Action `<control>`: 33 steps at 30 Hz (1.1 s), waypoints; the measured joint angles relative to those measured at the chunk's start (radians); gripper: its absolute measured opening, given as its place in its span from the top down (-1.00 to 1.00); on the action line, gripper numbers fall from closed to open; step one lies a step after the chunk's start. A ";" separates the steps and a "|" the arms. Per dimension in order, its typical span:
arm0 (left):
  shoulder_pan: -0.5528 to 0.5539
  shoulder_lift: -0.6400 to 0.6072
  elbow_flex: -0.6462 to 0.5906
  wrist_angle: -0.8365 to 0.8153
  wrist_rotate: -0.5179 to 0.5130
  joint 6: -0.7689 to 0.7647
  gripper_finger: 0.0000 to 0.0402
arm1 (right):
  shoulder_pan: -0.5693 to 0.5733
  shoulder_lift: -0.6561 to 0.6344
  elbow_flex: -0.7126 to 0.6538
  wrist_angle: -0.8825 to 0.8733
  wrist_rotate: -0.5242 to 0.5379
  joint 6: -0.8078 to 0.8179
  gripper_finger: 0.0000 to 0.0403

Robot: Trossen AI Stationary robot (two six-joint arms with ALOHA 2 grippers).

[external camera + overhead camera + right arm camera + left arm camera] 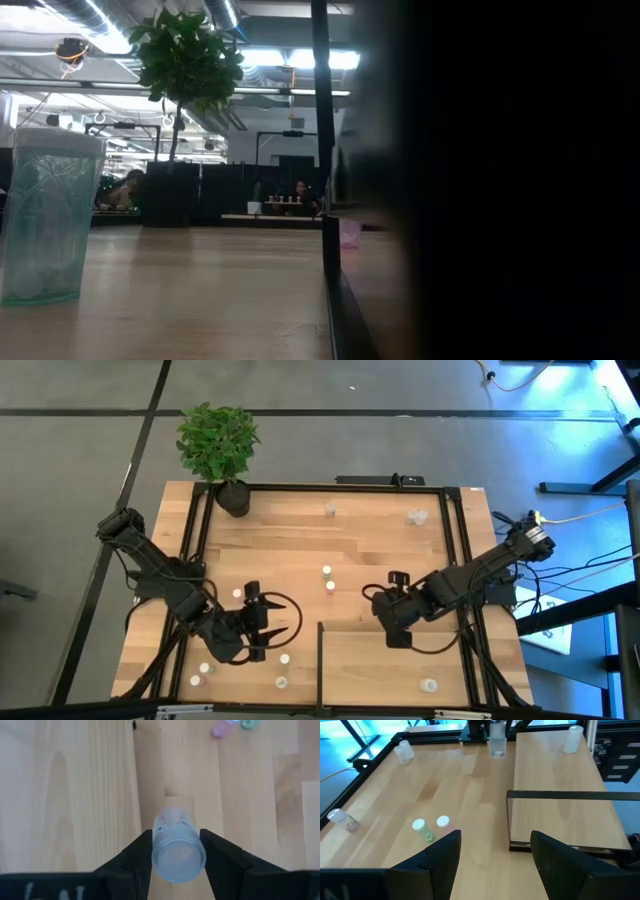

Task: Pick and place medicine bottles onto shelf by color
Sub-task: Put the bottom transparent pill bottle on the shelf

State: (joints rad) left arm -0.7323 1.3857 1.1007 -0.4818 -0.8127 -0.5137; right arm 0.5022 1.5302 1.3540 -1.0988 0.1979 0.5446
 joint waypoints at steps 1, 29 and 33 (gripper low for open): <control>-0.004 0.000 0.000 0.000 0.000 0.000 -0.16 | 0.000 0.003 0.000 0.000 -0.001 0.000 0.25; -0.022 0.035 0.001 0.000 -0.012 -0.001 -0.16 | 0.000 0.007 0.000 0.002 -0.016 -0.002 0.25; -0.022 0.035 0.001 0.001 -0.012 0.000 -0.16 | 0.000 0.007 0.000 0.002 -0.016 -0.004 0.25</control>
State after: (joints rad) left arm -0.7544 1.4204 1.1015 -0.4809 -0.8249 -0.5137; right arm 0.5018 1.5375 1.3540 -1.0966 0.1822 0.5404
